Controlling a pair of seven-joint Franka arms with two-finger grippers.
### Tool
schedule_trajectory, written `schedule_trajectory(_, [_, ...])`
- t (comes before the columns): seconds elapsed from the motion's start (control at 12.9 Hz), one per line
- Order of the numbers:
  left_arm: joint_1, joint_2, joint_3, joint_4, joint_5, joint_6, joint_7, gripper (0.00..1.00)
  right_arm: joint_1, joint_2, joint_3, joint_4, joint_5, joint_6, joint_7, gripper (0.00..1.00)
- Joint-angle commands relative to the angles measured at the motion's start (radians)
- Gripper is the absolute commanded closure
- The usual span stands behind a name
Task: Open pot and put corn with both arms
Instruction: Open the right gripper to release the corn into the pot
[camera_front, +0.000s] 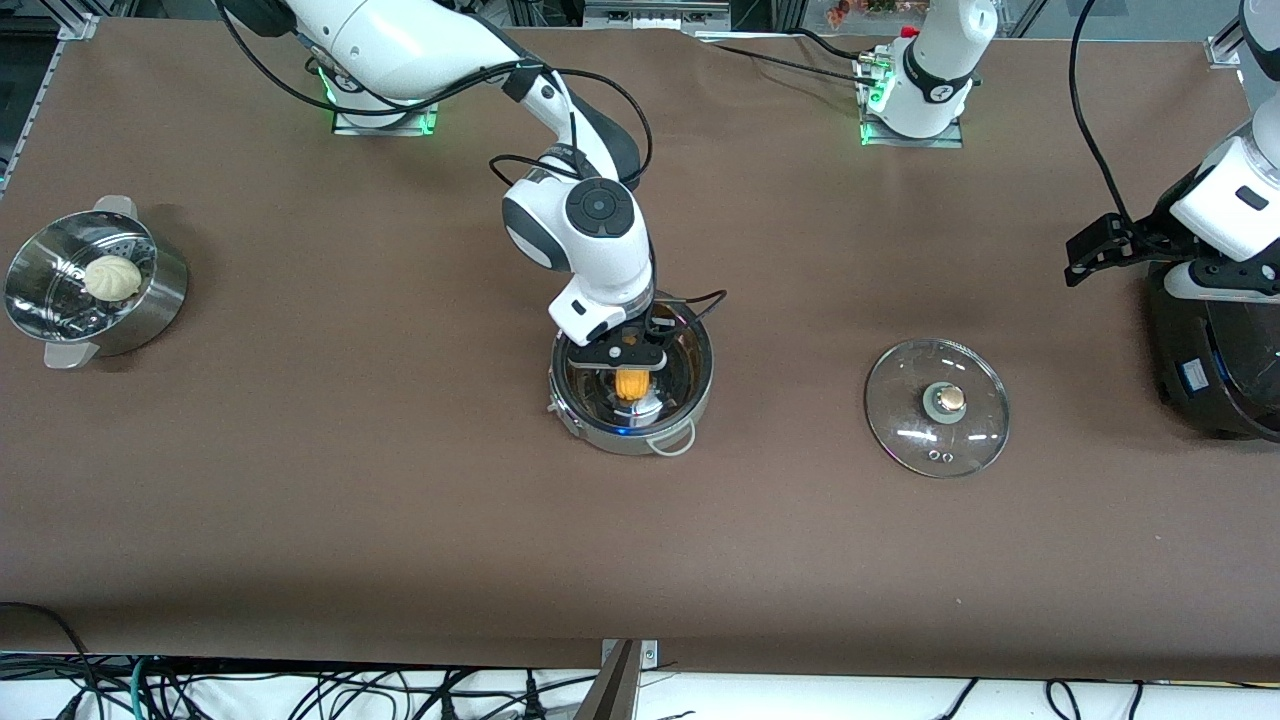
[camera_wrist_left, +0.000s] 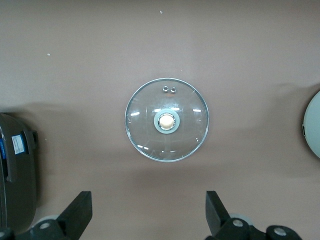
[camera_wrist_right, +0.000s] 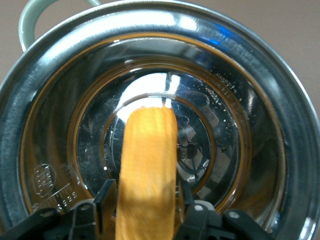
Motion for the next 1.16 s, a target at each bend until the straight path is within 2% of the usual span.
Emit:
schedule_trajectory(0.0, [0.004, -0.023, -0.005, -0.018, -0.009, -0.013, 0.003, 0.00, 0.012, 0.014, -0.011, 0.067, -0.011, -0.016, 0.003, 0.22])
schedule_trajectory(0.16, [0.004, -0.020, -0.005, -0.016, -0.006, -0.012, 0.001, 0.00, 0.012, 0.006, -0.009, 0.099, -0.009, -0.073, 0.000, 0.20])
schedule_trajectory(0.23, [0.004, -0.020, -0.005, -0.016, -0.006, -0.011, 0.001, 0.00, 0.013, 0.003, -0.009, 0.135, -0.008, -0.134, -0.003, 0.14])
schedule_trajectory(0.39, [0.004, -0.020, -0.005, -0.016, -0.006, -0.011, 0.001, 0.00, 0.009, -0.021, -0.009, 0.180, -0.008, -0.234, -0.011, 0.10])
schedule_trajectory(0.54, [0.003, -0.020, -0.005, -0.016, -0.005, -0.011, 0.001, 0.00, -0.003, -0.054, -0.011, 0.179, -0.006, -0.246, -0.041, 0.08])
schedule_trajectory(0.7, [0.003, -0.020, -0.005, -0.016, -0.003, -0.011, 0.001, 0.00, -0.026, -0.092, -0.011, 0.179, -0.009, -0.319, -0.098, 0.02])
schedule_trajectory(1.09, [-0.002, -0.020, -0.009, -0.013, 0.002, -0.011, 0.000, 0.00, -0.147, -0.180, -0.032, 0.174, 0.001, -0.421, -0.233, 0.01])
